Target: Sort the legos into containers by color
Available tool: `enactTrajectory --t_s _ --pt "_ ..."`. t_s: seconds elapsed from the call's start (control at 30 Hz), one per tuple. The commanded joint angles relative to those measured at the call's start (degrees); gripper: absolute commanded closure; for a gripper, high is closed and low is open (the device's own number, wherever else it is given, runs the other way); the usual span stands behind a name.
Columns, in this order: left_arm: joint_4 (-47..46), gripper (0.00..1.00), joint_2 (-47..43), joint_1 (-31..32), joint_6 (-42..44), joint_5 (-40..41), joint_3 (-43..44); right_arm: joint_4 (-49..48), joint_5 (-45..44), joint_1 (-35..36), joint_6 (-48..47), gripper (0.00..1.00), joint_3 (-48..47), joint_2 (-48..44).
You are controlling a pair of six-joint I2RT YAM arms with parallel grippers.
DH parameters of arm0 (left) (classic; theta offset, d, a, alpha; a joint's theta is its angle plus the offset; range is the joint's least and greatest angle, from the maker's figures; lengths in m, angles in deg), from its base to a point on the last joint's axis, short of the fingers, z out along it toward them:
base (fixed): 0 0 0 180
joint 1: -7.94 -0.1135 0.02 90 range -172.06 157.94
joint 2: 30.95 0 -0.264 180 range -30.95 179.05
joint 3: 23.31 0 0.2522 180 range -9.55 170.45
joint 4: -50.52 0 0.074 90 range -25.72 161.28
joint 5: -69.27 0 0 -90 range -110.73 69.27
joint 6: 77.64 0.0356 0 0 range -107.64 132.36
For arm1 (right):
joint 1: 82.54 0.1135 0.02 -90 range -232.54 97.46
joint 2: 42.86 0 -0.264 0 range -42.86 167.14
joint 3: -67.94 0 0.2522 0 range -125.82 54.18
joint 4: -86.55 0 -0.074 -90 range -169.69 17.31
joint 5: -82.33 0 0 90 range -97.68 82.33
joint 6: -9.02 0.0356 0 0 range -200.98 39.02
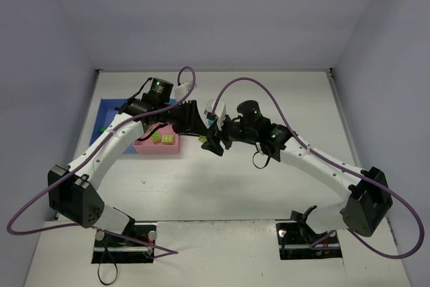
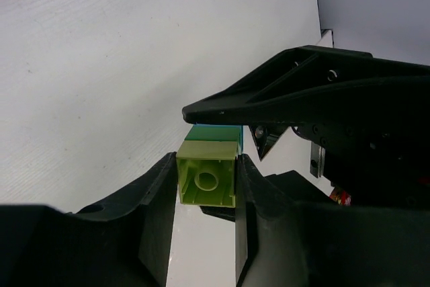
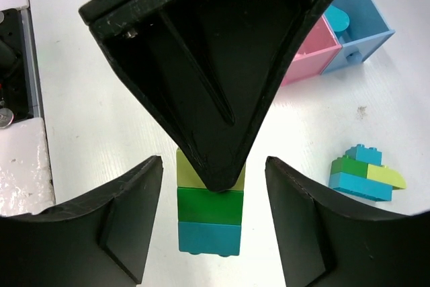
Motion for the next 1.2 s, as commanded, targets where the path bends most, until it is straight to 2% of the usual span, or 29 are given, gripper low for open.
enactTrajectory --t_s 0.0,0.17,0.5,0.57,0.7,0.8,0.97,1.03,1.07,1.13,1.17 --pt "-1.73 1.0 -2.69 0.17 1.93 0.33 2.33 -3.29 -0.39 0.13 -0.22 0.4 -0.33 -1.92" --pt "-1.11 1.0 -2.08 0.08 2.19 0.33 3.39 -3.03 -2.41 -0.04 -0.13 0.41 1.6 -3.33" --pt "-0.76 1.0 -2.51 0.08 2.28 -0.02 3.57 -3.12 -3.47 -0.66 0.22 0.63 2.93 -4.39" --pt "-0.76 1.0 -2.6 0.08 2.28 -0.19 3.22 -3.2 -3.29 -0.66 0.31 0.62 2.49 -4.13" --pt "-0.94 1.0 -2.78 0.08 2.19 -0.46 2.6 -3.73 -3.03 -0.66 0.57 0.53 1.87 -3.95" --pt "-1.03 1.0 -2.87 0.08 2.19 -0.63 2.34 -3.99 -2.94 -0.66 0.75 0.54 1.43 -4.04" --pt "-0.94 1.0 -2.78 0.17 2.19 -0.9 1.9 -4.26 -2.59 -0.66 1.01 0.63 1.43 -4.13" --pt "-0.94 1.0 -2.6 0.17 2.28 -0.9 1.64 -4.35 -2.33 -0.66 1.19 0.75 1.43 -4.3" --pt "-0.85 1.0 -2.52 0.08 2.28 -0.9 1.46 -4.26 -2.15 -0.66 1.19 0.88 1.43 -4.39" --pt "-0.41 1.0 -2.6 0.08 2.45 -0.81 1.46 -4.26 -2.24 -0.75 1.19 0.98 1.69 -4.48" --pt "0.37 1.0 -2.43 0.0 2.98 -0.64 1.54 -4.17 -2.41 -0.75 1.02 1.0 1.96 -4.56"
